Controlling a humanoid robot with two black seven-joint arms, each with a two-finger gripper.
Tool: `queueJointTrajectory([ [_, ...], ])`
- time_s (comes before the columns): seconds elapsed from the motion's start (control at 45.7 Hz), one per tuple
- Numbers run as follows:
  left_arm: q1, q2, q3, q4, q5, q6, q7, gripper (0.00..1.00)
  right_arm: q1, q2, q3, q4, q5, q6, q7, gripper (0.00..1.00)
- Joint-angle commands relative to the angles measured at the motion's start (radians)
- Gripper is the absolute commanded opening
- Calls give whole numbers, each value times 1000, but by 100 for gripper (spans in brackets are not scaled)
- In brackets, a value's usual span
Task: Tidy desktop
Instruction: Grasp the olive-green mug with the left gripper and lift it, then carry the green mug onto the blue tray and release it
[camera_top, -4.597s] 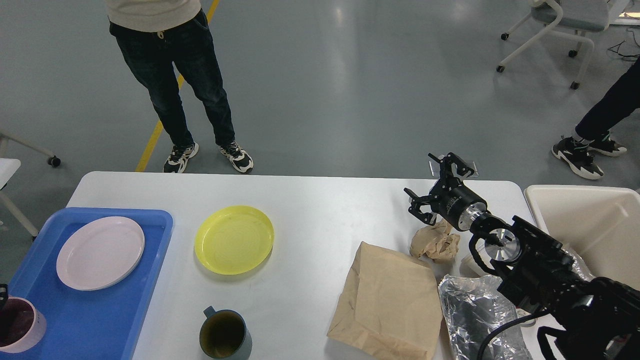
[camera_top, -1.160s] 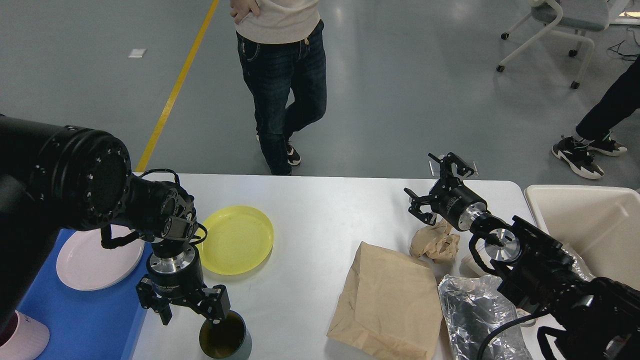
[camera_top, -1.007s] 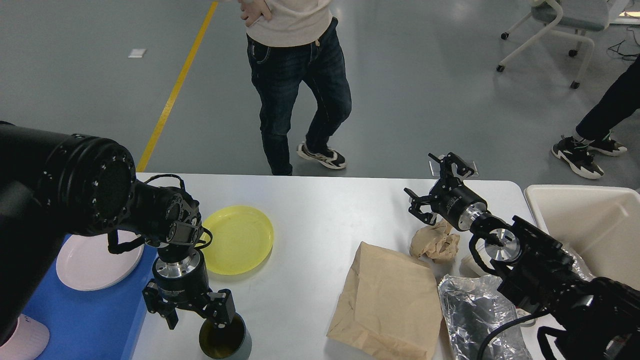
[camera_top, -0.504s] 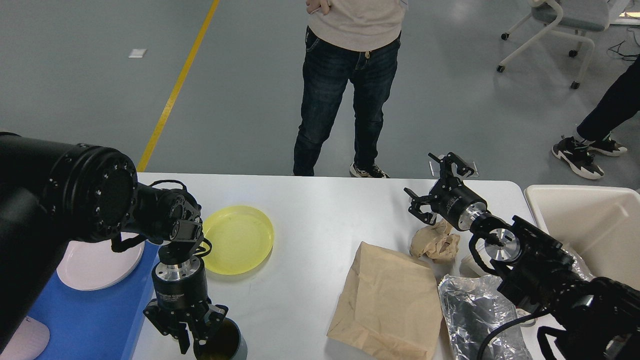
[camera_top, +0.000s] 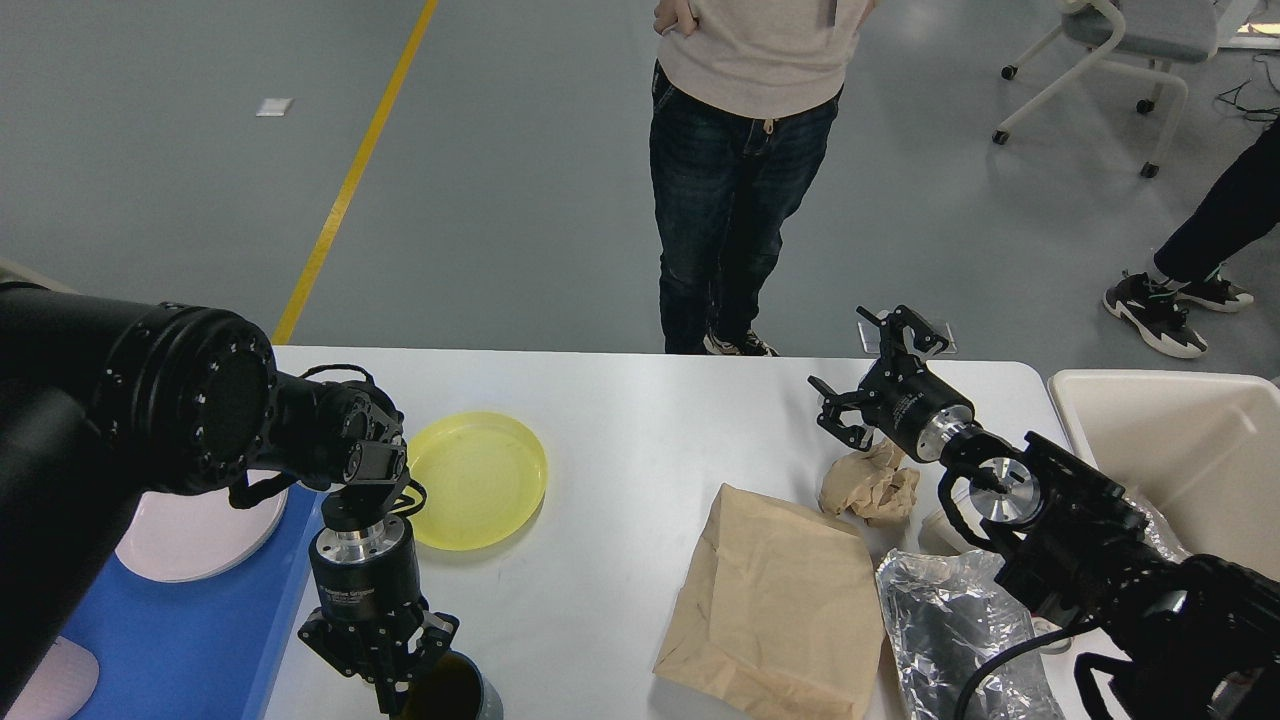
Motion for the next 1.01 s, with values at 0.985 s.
queueJointTrajectory([
  [0.985,-196,518,146,-18,20,1,-4,0,0,0,0,0,0,0,0,100],
])
